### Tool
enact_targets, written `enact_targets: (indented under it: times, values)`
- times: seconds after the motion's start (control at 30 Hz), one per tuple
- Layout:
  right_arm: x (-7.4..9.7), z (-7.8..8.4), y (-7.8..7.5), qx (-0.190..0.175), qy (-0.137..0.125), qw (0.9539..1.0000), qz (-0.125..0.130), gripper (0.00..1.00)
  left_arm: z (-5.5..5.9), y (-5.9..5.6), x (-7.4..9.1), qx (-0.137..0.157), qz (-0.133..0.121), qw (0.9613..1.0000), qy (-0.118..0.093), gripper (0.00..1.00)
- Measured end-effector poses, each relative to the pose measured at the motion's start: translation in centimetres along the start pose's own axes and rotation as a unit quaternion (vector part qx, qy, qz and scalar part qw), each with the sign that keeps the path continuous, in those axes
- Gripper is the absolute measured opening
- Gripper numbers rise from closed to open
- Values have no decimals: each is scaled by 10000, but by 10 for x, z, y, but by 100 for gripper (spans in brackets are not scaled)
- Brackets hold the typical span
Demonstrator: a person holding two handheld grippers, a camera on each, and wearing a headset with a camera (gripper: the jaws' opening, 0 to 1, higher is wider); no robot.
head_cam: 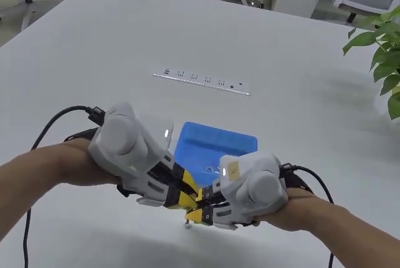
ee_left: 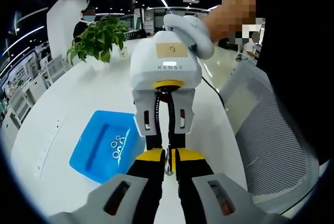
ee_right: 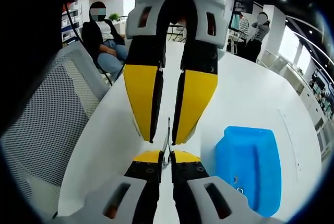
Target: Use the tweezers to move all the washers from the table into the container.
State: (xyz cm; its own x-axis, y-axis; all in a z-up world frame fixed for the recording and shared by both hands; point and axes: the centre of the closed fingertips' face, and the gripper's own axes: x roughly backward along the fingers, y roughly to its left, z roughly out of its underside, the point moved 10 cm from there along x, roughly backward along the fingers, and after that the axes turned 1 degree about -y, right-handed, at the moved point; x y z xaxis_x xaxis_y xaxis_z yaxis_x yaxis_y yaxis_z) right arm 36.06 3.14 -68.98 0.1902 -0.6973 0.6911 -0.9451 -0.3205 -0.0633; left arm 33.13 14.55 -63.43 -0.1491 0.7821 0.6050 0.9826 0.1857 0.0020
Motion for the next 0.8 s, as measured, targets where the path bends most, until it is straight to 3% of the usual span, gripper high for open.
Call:
enact_targets:
  times: [0.17,0.33,0.5,0.8]
  values:
    - [0,-1,0,12,-12,10000,11,7,3,-1,1,88,-66,9999,-47,23]
    - [1,-4,-1,22,-34,10000,25,7,7,-1,4,210,-212,9995,-99,42]
    - [5,-9,-2,53,-37,10000,47,7,9,-2,7,401,-378,9981,-281,64]
    - [13,-14,-4,71,-44,9999,76,7,12,-8,10,651,-545,9951,-500,89]
